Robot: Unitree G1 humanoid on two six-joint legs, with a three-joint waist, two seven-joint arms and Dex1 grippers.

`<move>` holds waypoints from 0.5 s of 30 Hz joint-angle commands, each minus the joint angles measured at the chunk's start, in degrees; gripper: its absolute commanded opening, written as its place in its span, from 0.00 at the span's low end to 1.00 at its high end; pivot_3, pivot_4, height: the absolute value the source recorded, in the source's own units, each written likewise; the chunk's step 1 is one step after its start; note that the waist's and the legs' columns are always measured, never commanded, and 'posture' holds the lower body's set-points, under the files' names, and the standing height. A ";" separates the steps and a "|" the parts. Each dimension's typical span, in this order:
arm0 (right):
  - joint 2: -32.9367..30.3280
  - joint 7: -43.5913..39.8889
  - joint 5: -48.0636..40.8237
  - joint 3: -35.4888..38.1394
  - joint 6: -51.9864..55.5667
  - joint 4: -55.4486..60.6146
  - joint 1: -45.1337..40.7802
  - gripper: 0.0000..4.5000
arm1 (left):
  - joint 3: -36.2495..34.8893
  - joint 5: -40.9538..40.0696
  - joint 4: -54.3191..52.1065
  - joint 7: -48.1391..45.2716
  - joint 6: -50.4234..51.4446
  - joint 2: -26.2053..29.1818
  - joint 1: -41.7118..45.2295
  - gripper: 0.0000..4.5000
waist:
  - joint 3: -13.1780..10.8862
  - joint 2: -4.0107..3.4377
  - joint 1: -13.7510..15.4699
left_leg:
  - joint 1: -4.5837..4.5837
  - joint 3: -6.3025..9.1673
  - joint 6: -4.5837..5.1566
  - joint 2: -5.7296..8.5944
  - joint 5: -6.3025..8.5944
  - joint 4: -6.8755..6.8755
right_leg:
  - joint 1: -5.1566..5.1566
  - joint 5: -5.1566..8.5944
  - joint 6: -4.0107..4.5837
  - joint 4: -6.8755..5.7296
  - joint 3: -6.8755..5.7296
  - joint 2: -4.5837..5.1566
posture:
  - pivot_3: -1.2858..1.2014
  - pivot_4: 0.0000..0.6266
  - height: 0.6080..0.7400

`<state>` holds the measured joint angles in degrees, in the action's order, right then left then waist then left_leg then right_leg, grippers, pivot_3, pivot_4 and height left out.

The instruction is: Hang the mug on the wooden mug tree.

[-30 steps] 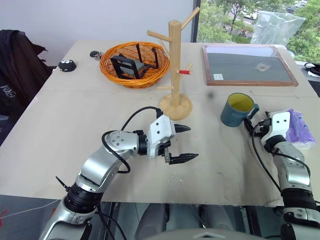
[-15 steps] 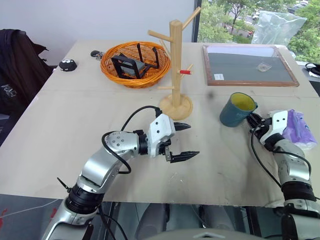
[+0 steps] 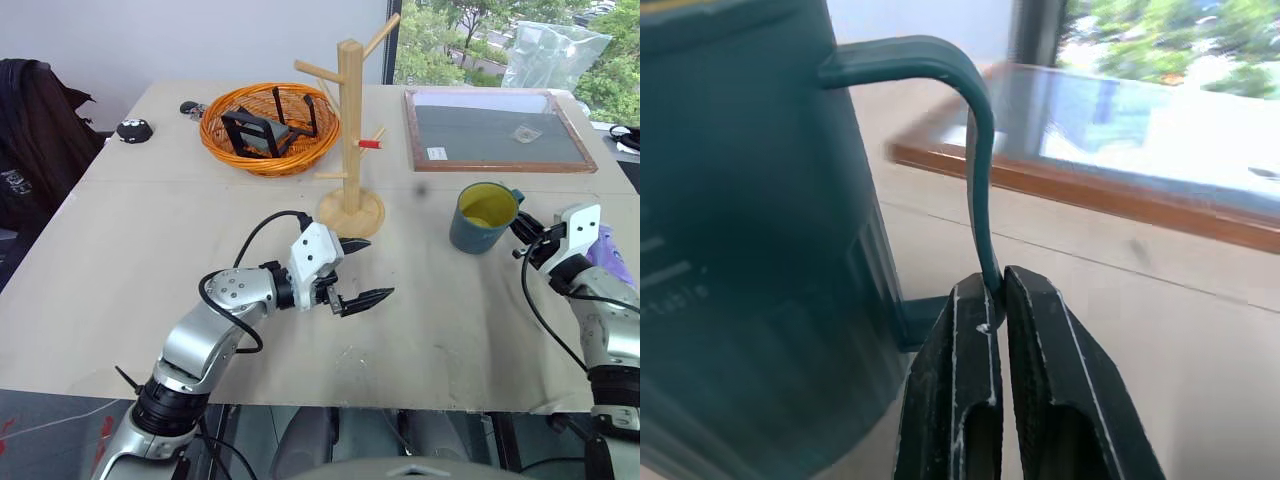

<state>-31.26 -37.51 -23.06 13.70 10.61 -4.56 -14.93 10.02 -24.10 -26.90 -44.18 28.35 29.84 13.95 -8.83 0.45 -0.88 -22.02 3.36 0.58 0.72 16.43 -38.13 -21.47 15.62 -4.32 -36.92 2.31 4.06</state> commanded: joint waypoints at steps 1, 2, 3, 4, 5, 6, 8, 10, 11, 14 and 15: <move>-3.79 -4.04 -4.74 -1.32 7.82 9.02 -3.23 0.02 | -4.18 -3.44 -4.24 1.93 -0.11 -1.33 -0.20 1.00 | 0.00 0.00 0.00 | -0.01 0.00 0.00 0.00 0.00 0.00 | -0.01 0.00 0.00 0.00 0.00 0.00 | 0.52 0.24 0.98; -4.86 -5.07 -5.46 -2.07 9.72 10.56 -4.56 0.02 | -5.68 -5.10 -4.74 2.88 0.17 -2.27 -0.04 1.00 | -0.02 -0.01 -0.03 | -0.01 0.00 0.00 -0.01 0.00 0.00 | -0.01 0.00 0.00 0.00 0.00 0.00 | 0.52 0.24 0.98; -6.00 -6.09 -5.93 -2.85 11.36 11.81 -5.99 0.02 | -7.00 -6.37 -5.15 3.74 0.33 -2.99 0.17 1.00 | -0.02 0.02 -0.01 | -0.03 -0.02 0.01 -0.02 0.00 -0.03 | -0.03 0.00 0.00 0.00 0.02 0.01 | 0.52 0.24 0.98; -7.29 -7.18 -6.32 -3.78 13.08 13.04 -7.71 0.02 | -8.33 -7.52 -5.61 4.65 0.54 -3.67 0.25 1.00 | -0.04 0.03 -0.04 | -0.04 0.01 0.01 -0.03 0.00 -0.04 | -0.03 0.00 0.00 -0.01 0.00 0.01 | 0.52 0.24 0.98; -8.71 -8.12 -6.57 -4.74 15.21 14.22 -9.41 0.02 | -9.44 -8.55 -6.04 5.43 0.82 -4.14 0.22 1.00 | -0.04 0.03 0.01 | -0.07 0.01 0.01 -0.05 0.00 -0.12 | -0.04 -0.01 -0.01 -0.03 -0.01 0.01 | 0.52 0.24 0.98; -9.96 -8.77 -6.82 -5.53 17.23 15.17 -10.72 0.02 | -10.17 -9.22 -6.43 6.01 1.04 -4.40 0.10 1.00 | -0.03 0.05 0.05 | -0.07 0.03 0.01 -0.04 0.01 -0.12 | -0.04 -0.01 -0.01 -0.02 -0.03 0.02 | 0.52 0.24 0.98; -13.41 -10.34 -7.99 -7.69 23.87 17.55 -14.16 0.02 | -11.29 -10.43 -7.49 7.26 1.31 -4.99 -0.56 1.00 | -0.03 0.06 0.27 | -0.11 0.08 0.01 -0.02 0.01 -0.12 | -0.04 0.00 -0.01 0.00 -0.10 0.02 | 0.52 0.24 0.98; -15.59 -11.06 -8.57 -9.80 28.44 19.47 -18.46 0.02 | -11.84 -11.21 -8.69 8.31 1.36 -5.30 -1.70 1.00 | -0.04 0.07 0.21 | -0.18 0.12 0.00 -0.02 0.00 -0.15 | -0.07 -0.01 -0.01 0.03 -0.14 0.03 | 0.52 0.24 0.98; -16.20 -11.31 -8.73 -10.68 29.97 20.12 -20.31 0.02 | -12.01 -11.49 -9.11 8.71 1.32 -5.34 -2.19 1.00 | -0.04 0.08 0.18 | -0.24 0.12 -0.04 -0.01 -0.02 -0.15 | -0.11 -0.01 -0.01 0.04 -0.14 0.06 | 0.52 0.24 0.98; -16.83 -10.97 -9.10 -13.60 35.63 22.53 -26.36 0.02 | -14.04 -13.65 -10.14 9.56 0.91 -5.78 -3.78 1.00 | -0.04 0.08 0.18 | -0.44 0.18 -0.15 -0.01 -0.08 -0.17 | -0.26 -0.01 -0.01 0.09 -0.20 0.06 | 0.52 0.24 0.98; -16.85 -10.97 -9.48 -14.50 37.68 23.32 -28.16 0.02 | -14.75 -14.40 -10.26 9.71 0.70 -5.84 -4.16 1.00 | -0.04 0.09 0.18 | -0.50 0.18 -0.15 -0.02 -0.08 -0.17 | -0.33 -0.01 -0.01 0.09 -0.20 0.07 | 0.52 0.24 0.98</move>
<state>-47.15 -48.38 -31.42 -0.48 45.43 15.56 -40.33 -2.50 -36.36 -34.10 -34.87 29.85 24.27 10.06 -8.87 0.54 -0.69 -22.58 3.57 0.43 0.70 16.34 -38.30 -21.83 15.61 -4.33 -36.83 2.08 4.13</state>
